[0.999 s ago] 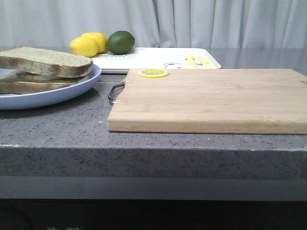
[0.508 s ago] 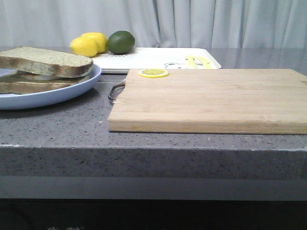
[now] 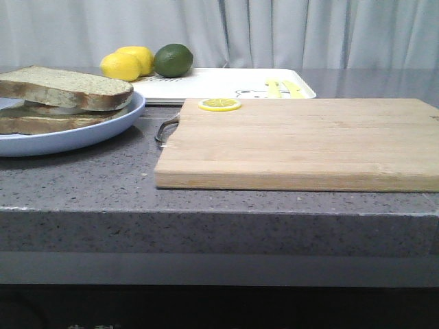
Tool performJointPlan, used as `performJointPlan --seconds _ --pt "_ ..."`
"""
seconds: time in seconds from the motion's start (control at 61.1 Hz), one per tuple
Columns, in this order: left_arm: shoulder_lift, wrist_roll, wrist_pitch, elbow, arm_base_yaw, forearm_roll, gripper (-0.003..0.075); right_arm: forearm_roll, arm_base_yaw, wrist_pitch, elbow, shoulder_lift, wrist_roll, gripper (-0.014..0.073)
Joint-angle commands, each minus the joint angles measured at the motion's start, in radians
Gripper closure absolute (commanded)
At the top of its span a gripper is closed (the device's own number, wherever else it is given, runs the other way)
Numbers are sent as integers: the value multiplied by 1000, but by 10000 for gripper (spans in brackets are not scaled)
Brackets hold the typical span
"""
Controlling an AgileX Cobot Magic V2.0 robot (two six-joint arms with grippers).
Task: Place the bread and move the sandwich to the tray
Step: 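Grasp the blue plate rim with the left gripper, then lift the plate and carry it onto the white tray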
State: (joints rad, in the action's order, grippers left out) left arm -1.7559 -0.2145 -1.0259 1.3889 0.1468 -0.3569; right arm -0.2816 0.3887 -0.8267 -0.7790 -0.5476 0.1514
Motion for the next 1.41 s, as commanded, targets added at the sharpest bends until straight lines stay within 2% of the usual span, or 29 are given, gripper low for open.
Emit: performJointPlan --seconds 0.0,0.164,0.327,0.884,1.031,1.212,1.392 --pt "41 -3 24 31 2 -38 491 -15 -5 60 -25 -1 4 191" --pt "41 -3 24 31 2 -39 643 -15 -5 60 -25 -1 4 191" --pt "46 -3 24 31 2 -39 741 -15 -5 60 -25 -1 4 191" --pt "217 -12 52 31 2 -97 741 -15 -5 60 -25 -1 4 191" --pt "220 -30 78 31 2 -208 741 -15 -5 60 -25 -1 4 191" --pt "220 -30 183 31 0 -353 741 -15 -5 60 -25 -1 4 191" --pt "202 -30 244 65 -56 -378 741 -15 -5 60 -25 -1 4 191"
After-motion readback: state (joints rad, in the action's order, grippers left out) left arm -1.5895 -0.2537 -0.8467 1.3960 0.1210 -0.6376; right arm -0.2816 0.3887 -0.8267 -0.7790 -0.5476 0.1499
